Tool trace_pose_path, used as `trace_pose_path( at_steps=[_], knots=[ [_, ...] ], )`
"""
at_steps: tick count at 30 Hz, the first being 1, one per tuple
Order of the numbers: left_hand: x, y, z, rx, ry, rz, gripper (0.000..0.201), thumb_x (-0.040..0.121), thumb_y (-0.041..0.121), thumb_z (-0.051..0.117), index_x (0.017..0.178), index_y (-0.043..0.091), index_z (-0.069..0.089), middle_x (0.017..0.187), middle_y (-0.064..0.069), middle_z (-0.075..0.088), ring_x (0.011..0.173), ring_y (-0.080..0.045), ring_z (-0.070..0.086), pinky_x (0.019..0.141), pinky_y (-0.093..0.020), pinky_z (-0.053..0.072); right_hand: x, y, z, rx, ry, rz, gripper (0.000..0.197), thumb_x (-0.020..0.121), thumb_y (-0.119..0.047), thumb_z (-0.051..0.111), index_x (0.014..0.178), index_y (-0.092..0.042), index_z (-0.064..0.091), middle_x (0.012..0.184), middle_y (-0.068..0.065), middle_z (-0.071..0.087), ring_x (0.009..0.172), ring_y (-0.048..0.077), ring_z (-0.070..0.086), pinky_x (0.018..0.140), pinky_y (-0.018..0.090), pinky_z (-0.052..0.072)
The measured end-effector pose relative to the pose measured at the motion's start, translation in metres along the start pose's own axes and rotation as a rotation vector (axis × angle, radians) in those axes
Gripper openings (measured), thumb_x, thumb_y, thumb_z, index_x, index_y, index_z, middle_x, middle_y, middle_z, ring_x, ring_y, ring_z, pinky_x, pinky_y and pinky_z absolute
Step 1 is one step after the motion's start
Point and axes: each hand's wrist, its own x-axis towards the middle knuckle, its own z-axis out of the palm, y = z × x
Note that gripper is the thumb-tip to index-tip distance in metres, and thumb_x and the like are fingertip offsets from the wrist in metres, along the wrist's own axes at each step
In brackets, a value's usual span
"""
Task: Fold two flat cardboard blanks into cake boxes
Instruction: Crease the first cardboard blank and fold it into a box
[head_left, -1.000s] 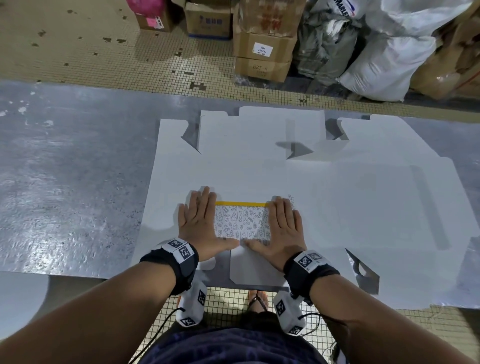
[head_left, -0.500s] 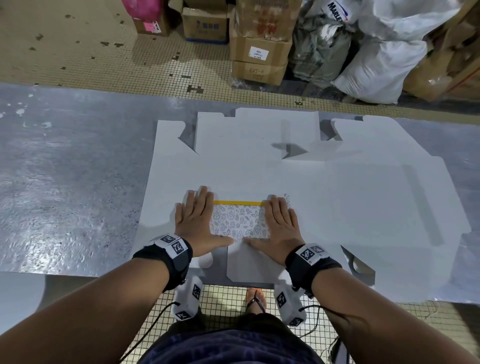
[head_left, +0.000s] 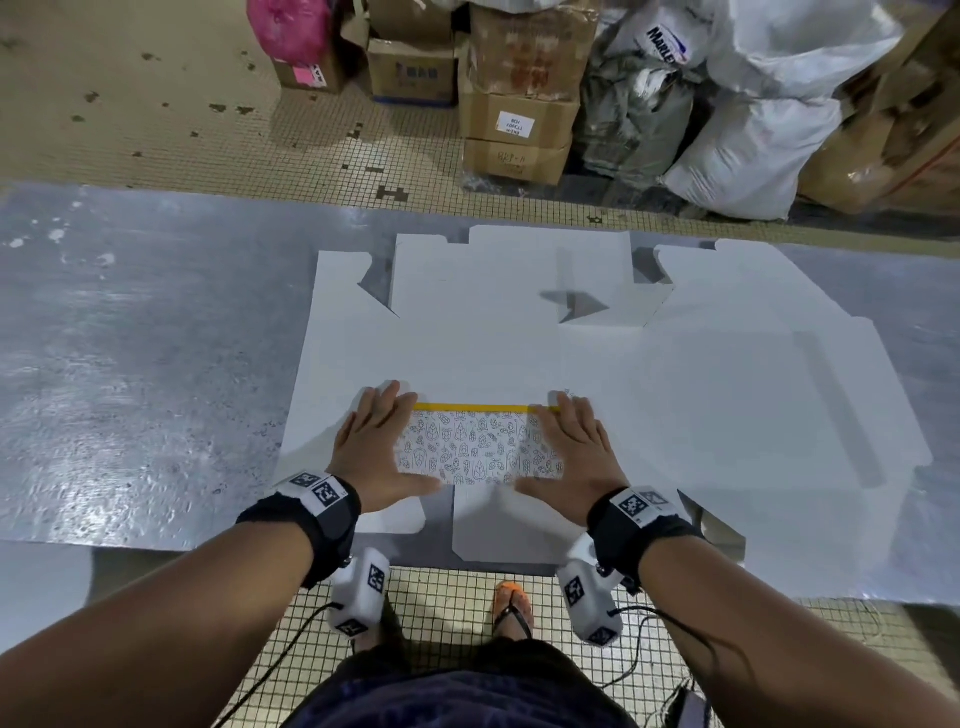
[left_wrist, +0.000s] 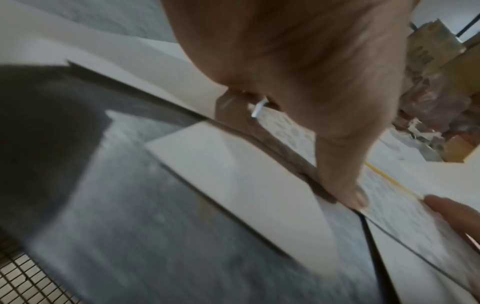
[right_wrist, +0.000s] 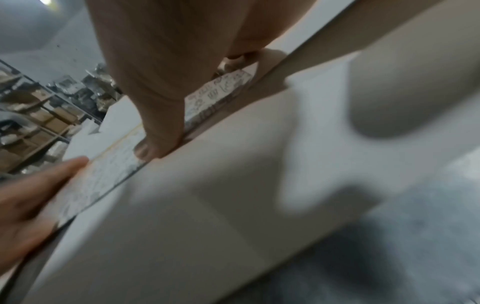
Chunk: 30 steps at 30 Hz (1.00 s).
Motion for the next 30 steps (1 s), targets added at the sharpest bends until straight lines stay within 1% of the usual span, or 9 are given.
trace_pose_path(
  at_steps=[3, 6, 10, 12, 15, 18, 22, 26, 30],
  knots=[
    [-0.003, -0.023, -0.01, 0.003, -0.027, 0.053, 0.108, 0.08, 0.054, 0.074, 0.158, 0.038, 0.0, 0.158, 0.022, -0.022, 0.147, -0.003, -0.024, 0.125, -0.042, -0.005, -0.001, 0.01, -0.002, 0.049, 0.01, -0.053, 0.092, 0.088, -0.046, 0.068, 0.157, -0.034, 0.009, 0.163, -0.011, -0.018, 0.148, 0.012, -0.024, 0.124, 0.038, -0.007],
    [-0.01, -0.032, -0.011, 0.067, 0.026, 0.013, 0.103, 0.079, 0.059, 0.072, 0.155, 0.048, 0.003, 0.158, 0.03, -0.021, 0.146, 0.003, -0.025, 0.121, -0.039, -0.012, 0.0, 0.018, -0.003, 0.037, 0.022, -0.075, 0.091, 0.088, -0.041, 0.071, 0.157, -0.036, 0.013, 0.165, -0.012, -0.012, 0.15, 0.011, -0.02, 0.125, 0.04, 0.0],
    [-0.011, -0.02, -0.008, 0.068, 0.06, -0.081, 0.102, 0.075, 0.054, 0.076, 0.153, 0.052, 0.011, 0.162, 0.026, -0.014, 0.148, -0.003, -0.021, 0.122, -0.04, -0.011, 0.0, 0.015, 0.0, -0.001, 0.029, -0.036, 0.09, 0.088, -0.041, 0.07, 0.156, -0.041, 0.012, 0.163, -0.016, -0.015, 0.148, 0.007, -0.024, 0.122, 0.032, -0.011],
    [-0.011, -0.017, -0.011, 0.043, 0.065, -0.118, 0.103, 0.071, 0.054, 0.079, 0.151, 0.056, 0.013, 0.163, 0.023, -0.014, 0.15, -0.006, -0.019, 0.121, -0.039, -0.008, -0.001, 0.015, 0.0, -0.009, 0.031, -0.019, 0.089, 0.087, -0.044, 0.07, 0.155, -0.044, 0.013, 0.162, -0.016, -0.018, 0.148, 0.009, -0.026, 0.121, 0.033, -0.012],
    [-0.011, -0.023, -0.016, 0.047, -0.005, -0.094, 0.104, 0.074, 0.057, 0.077, 0.151, 0.057, 0.006, 0.162, 0.02, -0.02, 0.149, -0.008, -0.023, 0.121, -0.041, -0.007, -0.004, 0.02, -0.006, -0.006, -0.004, -0.02, 0.087, 0.088, -0.047, 0.068, 0.153, -0.048, 0.01, 0.158, -0.017, -0.023, 0.146, 0.008, -0.028, 0.122, 0.035, -0.012],
    [-0.01, -0.036, -0.024, 0.024, -0.075, -0.05, 0.098, 0.083, 0.048, 0.075, 0.149, 0.06, 0.004, 0.162, 0.021, -0.02, 0.148, -0.008, -0.025, 0.121, -0.044, -0.006, -0.004, 0.027, -0.014, 0.015, -0.051, -0.056, 0.088, 0.09, -0.035, 0.07, 0.147, -0.052, 0.005, 0.158, -0.016, -0.02, 0.146, 0.008, -0.026, 0.123, 0.036, -0.008],
    [-0.012, -0.039, -0.022, 0.071, -0.001, -0.063, 0.097, 0.08, 0.045, 0.077, 0.146, 0.065, 0.009, 0.16, 0.029, -0.015, 0.15, -0.004, -0.019, 0.12, -0.042, -0.002, -0.005, 0.029, -0.011, 0.015, -0.013, -0.026, 0.09, 0.088, -0.029, 0.073, 0.147, -0.053, 0.009, 0.161, -0.018, -0.013, 0.148, 0.004, -0.021, 0.121, 0.029, -0.009],
    [-0.013, -0.023, -0.015, 0.079, 0.059, -0.14, 0.098, 0.077, 0.032, 0.077, 0.149, 0.058, 0.016, 0.163, 0.026, -0.01, 0.15, -0.004, -0.016, 0.12, -0.041, 0.0, -0.005, 0.025, -0.007, 0.014, 0.009, 0.003, 0.09, 0.088, -0.027, 0.073, 0.149, -0.051, 0.012, 0.159, -0.021, -0.014, 0.146, 0.001, -0.022, 0.117, 0.025, -0.012],
    [-0.009, -0.01, -0.017, 0.058, 0.061, -0.203, 0.099, 0.071, 0.014, 0.069, 0.148, 0.054, 0.021, 0.164, 0.024, -0.009, 0.151, -0.006, -0.014, 0.12, -0.04, 0.004, -0.007, 0.02, -0.009, 0.033, 0.026, 0.03, 0.089, 0.087, -0.024, 0.074, 0.151, -0.049, 0.017, 0.156, -0.024, -0.014, 0.146, 0.0, -0.02, 0.119, 0.025, -0.011]
  ],
)
